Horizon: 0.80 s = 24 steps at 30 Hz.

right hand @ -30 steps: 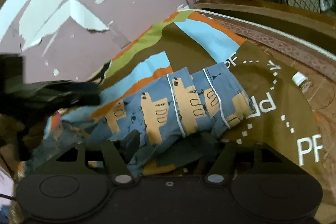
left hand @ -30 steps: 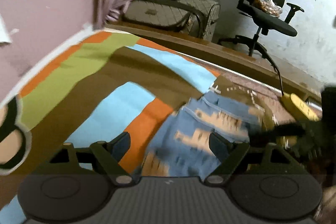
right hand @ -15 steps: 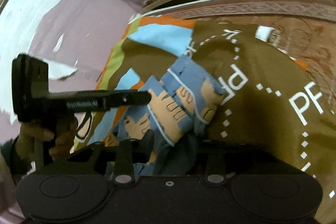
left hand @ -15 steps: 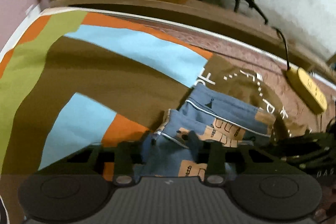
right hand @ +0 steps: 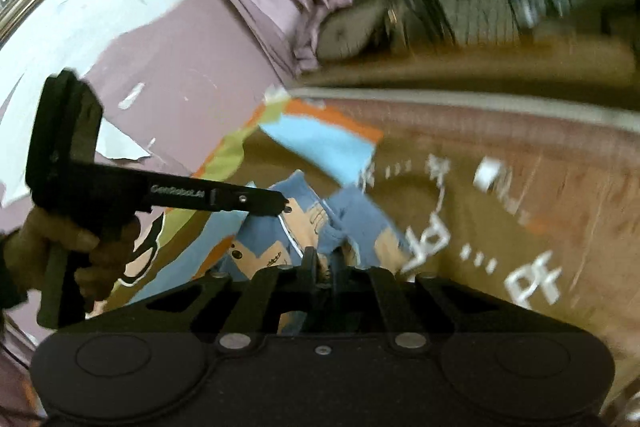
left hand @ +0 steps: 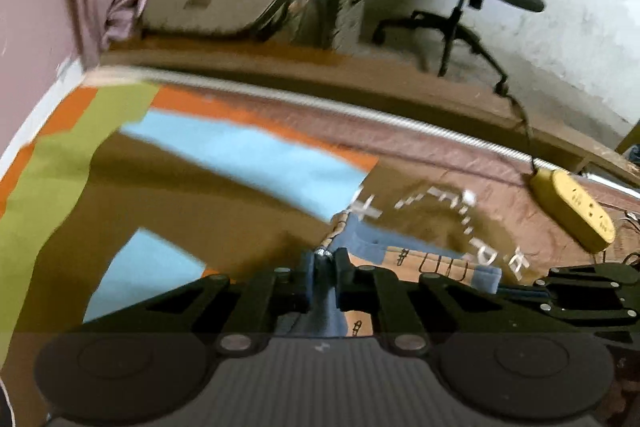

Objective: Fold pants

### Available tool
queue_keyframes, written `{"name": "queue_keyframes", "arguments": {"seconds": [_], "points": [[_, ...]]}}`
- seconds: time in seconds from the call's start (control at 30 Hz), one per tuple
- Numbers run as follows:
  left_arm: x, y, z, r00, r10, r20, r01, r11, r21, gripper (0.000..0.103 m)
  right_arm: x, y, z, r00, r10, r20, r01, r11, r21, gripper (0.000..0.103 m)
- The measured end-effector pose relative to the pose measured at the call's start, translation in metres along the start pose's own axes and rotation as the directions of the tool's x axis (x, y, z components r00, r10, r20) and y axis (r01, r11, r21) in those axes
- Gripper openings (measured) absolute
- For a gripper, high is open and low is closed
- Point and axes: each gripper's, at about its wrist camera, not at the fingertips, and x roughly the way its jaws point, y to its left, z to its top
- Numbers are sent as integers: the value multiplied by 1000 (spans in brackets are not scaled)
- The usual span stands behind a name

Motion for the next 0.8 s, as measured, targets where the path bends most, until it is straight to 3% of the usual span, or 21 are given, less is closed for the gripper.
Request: {"name": "queue_keyframes", "arguments": {"seconds": [0.27,0.47,0.53,0.57,0.6,0.67,0.8], "points": [[29,-29,0,1000,28,7,-29,995,100,11,0,-12,-2,995,-97,-23,96,995,-21,7],[46,-28,-13,999,44,13,-44,995,85,16,3,-14,-5,993,-113,-35,112,993,-47,7],[46,-28,-14,998,54,21,-56,995,86,20,2,-12,-5,992,-124,-33,122,991,-64,9],[45,-28,-14,998,54,22,-56,995,85,21,1,-10,-5,990,-141,-20,138,986,-93,16],[43,-28,-13,998,55,24,-57,994,89,32,-2,-6,-6,988,-157,-2,155,980,-127,25],[35,-28,-11,996,80,46,-85,991,107,52,-6,5,-7,980,-188,64,197,952,-235,27],[15,-25,-12,990,114,86,-124,985,118,56,-2,23,-10,975,-182,127,220,871,-439,35]]}}
